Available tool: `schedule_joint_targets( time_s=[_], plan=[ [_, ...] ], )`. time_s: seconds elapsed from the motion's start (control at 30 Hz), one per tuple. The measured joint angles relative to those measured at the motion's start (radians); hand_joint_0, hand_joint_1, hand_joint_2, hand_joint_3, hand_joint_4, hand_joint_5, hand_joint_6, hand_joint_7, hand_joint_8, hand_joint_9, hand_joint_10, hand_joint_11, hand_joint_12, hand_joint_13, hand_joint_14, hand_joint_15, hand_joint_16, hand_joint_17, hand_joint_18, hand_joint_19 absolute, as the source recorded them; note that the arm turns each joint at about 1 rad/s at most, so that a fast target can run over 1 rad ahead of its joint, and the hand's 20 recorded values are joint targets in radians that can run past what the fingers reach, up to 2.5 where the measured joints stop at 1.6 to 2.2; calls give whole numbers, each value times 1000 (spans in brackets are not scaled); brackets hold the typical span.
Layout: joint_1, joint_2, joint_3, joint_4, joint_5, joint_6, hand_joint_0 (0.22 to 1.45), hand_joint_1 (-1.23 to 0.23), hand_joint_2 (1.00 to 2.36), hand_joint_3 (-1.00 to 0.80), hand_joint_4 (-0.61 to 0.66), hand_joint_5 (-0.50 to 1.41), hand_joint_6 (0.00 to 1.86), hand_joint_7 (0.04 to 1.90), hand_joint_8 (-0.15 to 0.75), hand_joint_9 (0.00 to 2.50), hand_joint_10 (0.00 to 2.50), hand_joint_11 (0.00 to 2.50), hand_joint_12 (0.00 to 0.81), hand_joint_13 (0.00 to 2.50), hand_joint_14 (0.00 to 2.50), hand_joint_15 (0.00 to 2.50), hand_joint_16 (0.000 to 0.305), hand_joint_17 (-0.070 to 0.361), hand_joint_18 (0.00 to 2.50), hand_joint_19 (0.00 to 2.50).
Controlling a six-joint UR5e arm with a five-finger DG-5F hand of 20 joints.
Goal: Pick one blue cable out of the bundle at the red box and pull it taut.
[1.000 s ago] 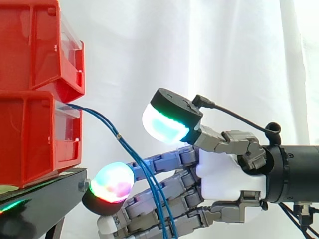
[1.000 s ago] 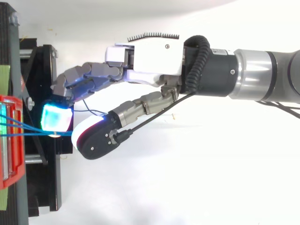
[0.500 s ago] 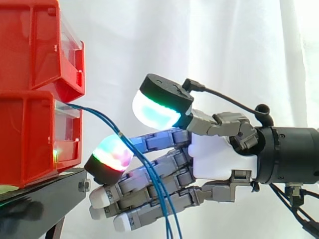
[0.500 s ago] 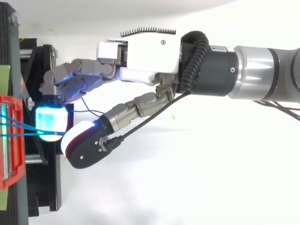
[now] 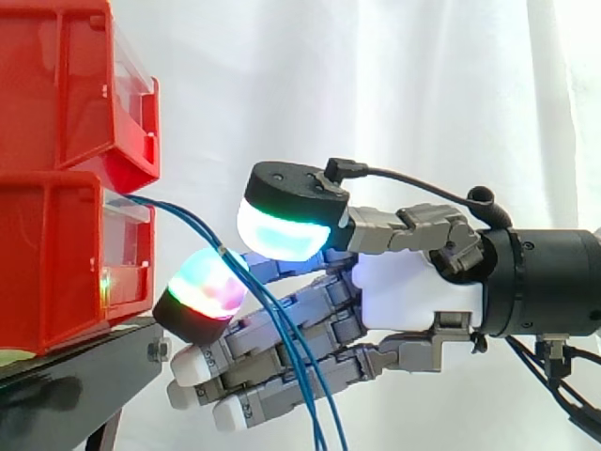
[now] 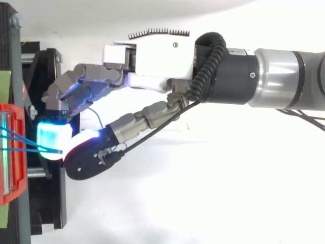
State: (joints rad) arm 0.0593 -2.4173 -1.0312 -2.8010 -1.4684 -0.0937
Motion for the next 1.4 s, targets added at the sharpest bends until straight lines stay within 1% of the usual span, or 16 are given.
schedule_joint_targets(
  time_s=[0.07,0.1,0.13,0.2,0.23,0.37,0.53,0.67,0.73,0.8,0.83,0.93,1.1,1.2,1.4],
  plan=[
    [0,0,1,0,2,-1,586,-769,1010,-350,202,-158,816,757,367,681,3,242,372,332,2,72,53,120,328,219],
    [1,0,1,0,3,-1,561,-757,1003,-450,210,-154,802,755,372,687,3,252,376,336,2,73,54,122,334,220],
    [1,0,1,0,4,-2,543,-740,1000,-500,221,-151,795,745,379,696,4,246,380,339,1,76,55,124,338,216],
    [2,0,1,0,4,-3,521,-720,1000,-500,228,-143,778,750,386,707,3,246,387,343,1,73,56,127,345,220],
    [3,0,1,1,5,-4,521,-712,1000,-500,230,-134,748,802,388,715,3,240,387,343,2,77,57,127,344,221],
    [6,-4,-2,10,7,-7,515,-705,1000,-500,228,-125,717,852,393,727,3,244,389,346,2,70,57,128,347,221],
    [14,-5,-39,62,22,-7,521,-701,1000,-500,213,-115,692,908,396,756,4,254,388,368,2,79,56,127,354,221],
    [16,-5,-48,91,25,-6,543,-701,1000,-500,199,-111,684,931,393,765,3,255,382,376,2,76,55,124,357,225],
    [16,-5,-49,95,25,-6,558,-704,1002,-471,192,-109,687,941,392,772,4,256,379,383,2,75,54,122,355,230],
    [16,-5,-47,97,25,-6,583,-713,1005,-424,184,-115,722,902,389,775,4,246,375,385,2,77,53,120,356,231],
    [16,-5,-46,97,25,-6,588,-719,1008,-383,190,-122,760,852,389,778,6,264,374,386,4,76,53,119,360,229],
    [17,-5,-40,97,25,-6,597,-708,1013,-304,174,-136,817,812,388,782,4,273,373,390,2,84,52,118,368,225],
    [16,-4,-35,95,24,-5,591,-710,1016,-220,163,-145,856,820,387,773,4,291,375,386,2,84,53,118,371,230],
    [14,-4,-34,95,21,-5,593,-728,1016,-181,183,-150,884,795,395,767,4,311,385,392,2,87,55,124,388,223],
    [12,-4,-26,91,15,-5,602,-760,1014,-142,172,-152,914,765,409,782,6,320,398,406,2,81,58,131,424,217]
  ],
)
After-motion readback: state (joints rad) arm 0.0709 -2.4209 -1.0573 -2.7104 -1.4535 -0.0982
